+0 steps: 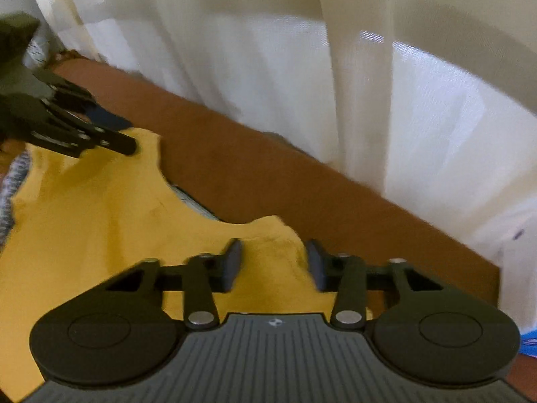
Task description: Fold clothes
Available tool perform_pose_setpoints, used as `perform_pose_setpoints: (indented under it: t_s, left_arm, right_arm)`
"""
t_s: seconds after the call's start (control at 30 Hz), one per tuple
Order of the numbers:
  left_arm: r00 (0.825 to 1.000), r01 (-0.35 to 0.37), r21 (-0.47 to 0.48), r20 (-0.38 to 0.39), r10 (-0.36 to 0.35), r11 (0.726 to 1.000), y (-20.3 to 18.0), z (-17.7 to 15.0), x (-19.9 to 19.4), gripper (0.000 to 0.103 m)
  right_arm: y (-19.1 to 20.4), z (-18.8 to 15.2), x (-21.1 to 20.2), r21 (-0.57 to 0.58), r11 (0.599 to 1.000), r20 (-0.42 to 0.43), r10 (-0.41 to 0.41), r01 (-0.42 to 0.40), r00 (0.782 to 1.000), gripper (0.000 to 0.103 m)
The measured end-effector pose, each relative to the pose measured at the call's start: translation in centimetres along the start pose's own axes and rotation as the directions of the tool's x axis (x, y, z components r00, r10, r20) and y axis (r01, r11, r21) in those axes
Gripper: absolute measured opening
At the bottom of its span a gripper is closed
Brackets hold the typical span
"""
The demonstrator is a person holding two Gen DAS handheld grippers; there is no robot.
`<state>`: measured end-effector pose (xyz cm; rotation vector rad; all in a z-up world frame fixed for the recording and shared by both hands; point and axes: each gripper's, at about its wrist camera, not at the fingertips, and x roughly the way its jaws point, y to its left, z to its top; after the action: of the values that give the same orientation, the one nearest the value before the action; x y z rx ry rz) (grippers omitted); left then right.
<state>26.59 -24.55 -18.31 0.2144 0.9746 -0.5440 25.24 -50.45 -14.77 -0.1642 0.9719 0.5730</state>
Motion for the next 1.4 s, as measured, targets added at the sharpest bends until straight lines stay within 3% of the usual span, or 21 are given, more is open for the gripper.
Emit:
perform_pose_setpoints:
  t_s: [0.07, 0.17, 0.27, 0.3, 0.33, 0.37, 0.4, 0.53, 0.6, 0.67, 0.73, 0.9, 1.03, 1.17, 1.4]
  left_arm:
    - [1.0, -0.008, -0.008, 0.003, 0.008, 1.0, 0.0, -0.1, 0.2, 0.0]
    - [1.0, -0.025, -0.029, 0.007, 0.025, 0.999, 0.1, -0.2, 0.7, 0.0]
    - [0.999, -0.048, -0.047, 0.007, 0.049, 0.998, 0.0, -0.4, 1.2, 0.0]
    - [0.998, -0.055, -0.053, 0.009, 0.056, 0.997, -0.1, -0.4, 1.3, 0.012]
    - [0.997, -0.068, -0.057, 0.015, 0.069, 0.996, -0.2, -0.4, 1.1, 0.03]
    - [0.996, -0.087, -0.059, 0.026, 0.089, 0.994, -0.1, -0.3, 0.7, 0.035]
    - [0.993, -0.107, -0.061, 0.037, 0.109, 0.992, 0.0, -0.3, 0.3, 0.05]
    - [0.985, -0.131, -0.119, 0.097, 0.143, 0.984, 0.9, -0.4, -3.1, 0.055]
    - [0.982, -0.107, -0.163, 0.135, 0.13, 0.981, 1.3, -0.9, -5.6, 0.057]
    - [0.981, -0.085, -0.181, 0.159, 0.114, 0.98, 1.4, -2.0, -8.4, 0.059]
    - [0.981, -0.069, -0.18, 0.167, 0.099, 0.981, 0.6, -3.9, -10.8, 0.059]
    - [0.988, 0.0, -0.174, 0.15, 0.027, 0.985, -2.6, -10.9, -15.9, 0.062]
    - [0.996, 0.068, -0.163, 0.064, -0.058, 0.984, -5.4, -17.3, -17.1, 0.064]
    - [0.992, 0.113, -0.175, -0.036, -0.121, 0.978, -7.9, -23.1, -18.9, 0.064]
    - [0.992, -0.02, -0.247, -0.126, -0.011, 0.969, -10.8, -31.3, -23.1, 0.071]
  right_arm:
    - [0.0, 0.2, -0.7, -0.004, 1.0, 0.039, 0.007, -0.007, 0.999, 0.005]
    - [-0.1, 0.2, -0.9, 0.011, 0.998, 0.101, -0.056, 0.055, 0.993, 0.005]
    - [-0.4, -0.3, 0.6, 0.054, 0.991, 0.094, -0.123, 0.119, 0.988, 0.005]
    - [-0.5, -0.4, 0.8, 0.073, 0.989, 0.1, -0.135, 0.128, 0.986, 0.005]
    - [-0.6, -0.5, 0.9, 0.092, 0.986, 0.107, -0.146, 0.136, 0.984, 0.007]
    - [-0.7, -0.6, 1.1, 0.112, 0.983, 0.113, -0.156, 0.144, 0.981, 0.014]
    - [-0.8, -0.7, 1.2, 0.131, 0.98, 0.12, -0.167, 0.151, 0.979, 0.019]
    - [-1.2, -0.7, -3.0, 0.156, 0.974, 0.186, -0.191, 0.163, 0.964, 0.028]
    - [-1.6, -1.2, -6.6, 0.195, 0.971, 0.237, -0.185, 0.14, 0.954, 0.028]
    - [-1.5, -2.2, -10.5, 0.219, 0.968, 0.28, -0.185, 0.125, 0.942, 0.036]
    - [-1.2, -3.9, -14.2, 0.238, 0.964, 0.302, -0.192, 0.121, 0.934, 0.041]
    - [1.4, -10.2, -21.2, 0.281, 0.953, 0.287, -0.195, 0.112, 0.938, 0.042]
    - [4.7, -16.4, -24.9, 0.345, 0.934, 0.242, -0.18, 0.088, 0.953, 0.047]
    - [7.7, -22.5, -26.7, 0.394, 0.914, 0.165, -0.173, 0.096, 0.971, 0.047]
    - [11.4, -30.4, -26.7, 0.443, 0.895, 0.073, -0.097, 0.055, 0.993, 0.047]
